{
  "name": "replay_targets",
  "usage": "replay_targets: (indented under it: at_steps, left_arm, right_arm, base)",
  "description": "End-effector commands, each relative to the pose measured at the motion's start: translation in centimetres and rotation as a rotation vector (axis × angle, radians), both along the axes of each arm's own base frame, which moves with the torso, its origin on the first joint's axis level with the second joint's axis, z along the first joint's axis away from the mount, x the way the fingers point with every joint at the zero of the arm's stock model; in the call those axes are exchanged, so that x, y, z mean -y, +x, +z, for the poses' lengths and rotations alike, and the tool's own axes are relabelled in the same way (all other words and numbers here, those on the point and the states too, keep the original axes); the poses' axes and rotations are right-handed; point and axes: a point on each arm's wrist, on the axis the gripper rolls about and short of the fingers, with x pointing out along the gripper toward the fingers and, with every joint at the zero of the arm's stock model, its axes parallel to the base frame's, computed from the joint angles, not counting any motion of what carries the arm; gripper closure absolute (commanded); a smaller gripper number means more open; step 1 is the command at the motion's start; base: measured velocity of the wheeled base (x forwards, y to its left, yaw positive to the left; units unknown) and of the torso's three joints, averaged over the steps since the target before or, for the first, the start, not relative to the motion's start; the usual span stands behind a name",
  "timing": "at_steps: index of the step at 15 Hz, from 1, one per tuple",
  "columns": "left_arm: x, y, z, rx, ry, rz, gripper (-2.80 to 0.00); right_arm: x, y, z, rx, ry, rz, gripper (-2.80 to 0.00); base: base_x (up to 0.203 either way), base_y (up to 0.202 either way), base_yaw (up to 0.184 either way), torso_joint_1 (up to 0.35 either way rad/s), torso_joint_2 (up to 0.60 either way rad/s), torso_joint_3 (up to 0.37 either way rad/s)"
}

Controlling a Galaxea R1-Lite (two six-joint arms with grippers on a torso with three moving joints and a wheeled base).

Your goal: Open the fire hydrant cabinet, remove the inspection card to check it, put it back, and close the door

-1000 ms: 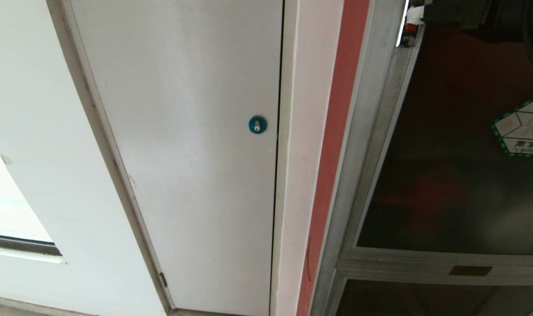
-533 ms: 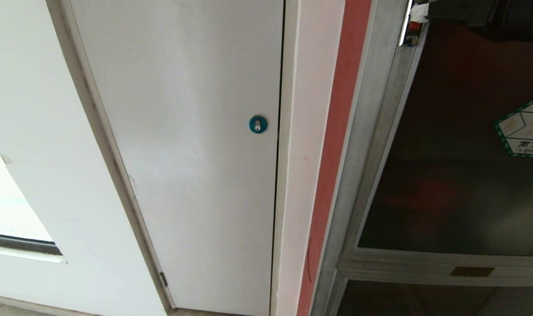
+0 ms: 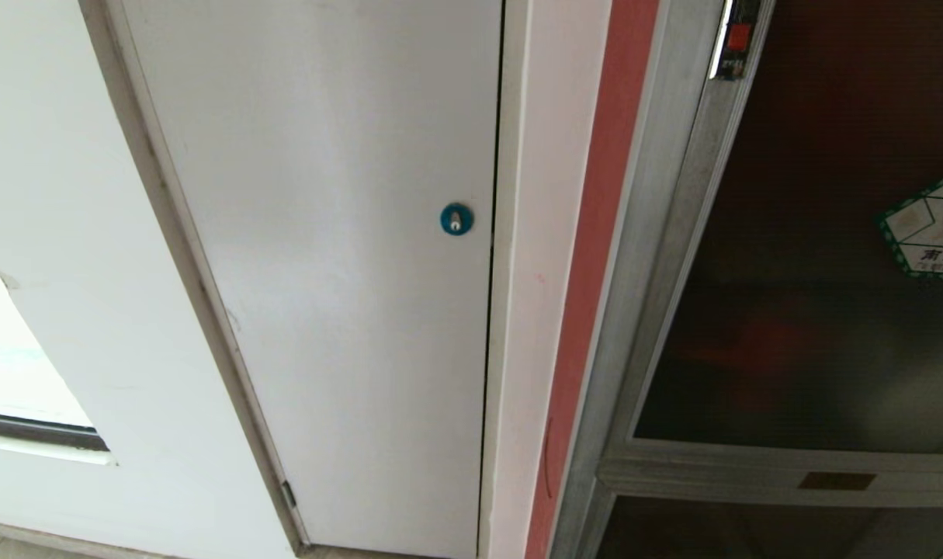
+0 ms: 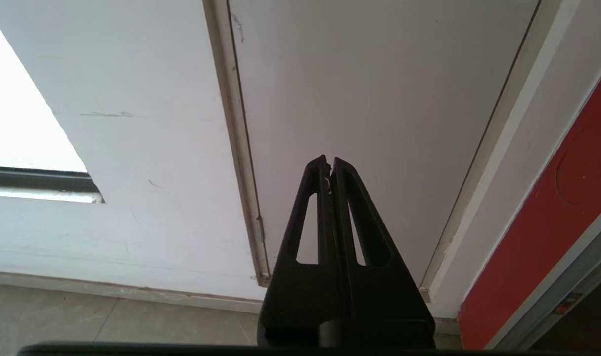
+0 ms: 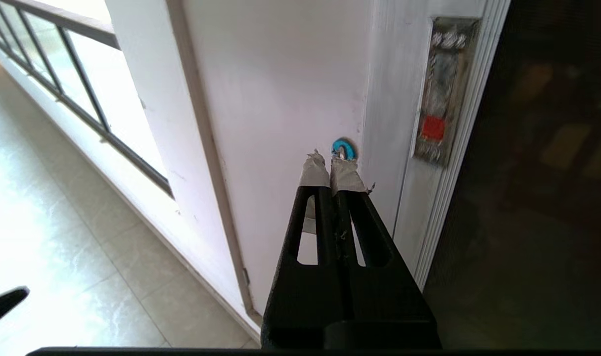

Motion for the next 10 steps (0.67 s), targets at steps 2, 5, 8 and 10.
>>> replay_targets:
  at_steps: [2, 5, 8, 10]
  left_arm:
    - [0.0, 0.0, 0.0, -0.002, 0.000, 0.001, 0.00]
    - [0.0, 0.0, 0.0, -0.002, 0.000, 0.001, 0.00]
    - [0.0, 0.0, 0.0, -0.001, -0.001, 0.001, 0.00]
    - [0.0, 0.0, 0.0, -0.002, 0.000, 0.001, 0.00]
  right_arm:
    - [1.6, -4.5, 0.1, 0.066, 0.018, -0.003, 0.00]
    - [3.6, -7.2, -0.4, 0.104, 0.021, -0.116, 0.00]
    - [4.8, -11.4, -1.0, 0.168, 0.040, -0.166, 0.00]
    - [5.3, -13.9, -1.5, 0.211, 0.049, -0.211, 0.00]
  base:
    - [0.000, 0.000, 0.000, 0.000, 0.00, 0.000]
    - [0.000, 0.000, 0.000, 0.000, 0.00, 0.000]
    - [0.000, 0.000, 0.000, 0.000, 0.00, 0.000]
    - [0.000, 0.000, 0.000, 0.000, 0.00, 0.000]
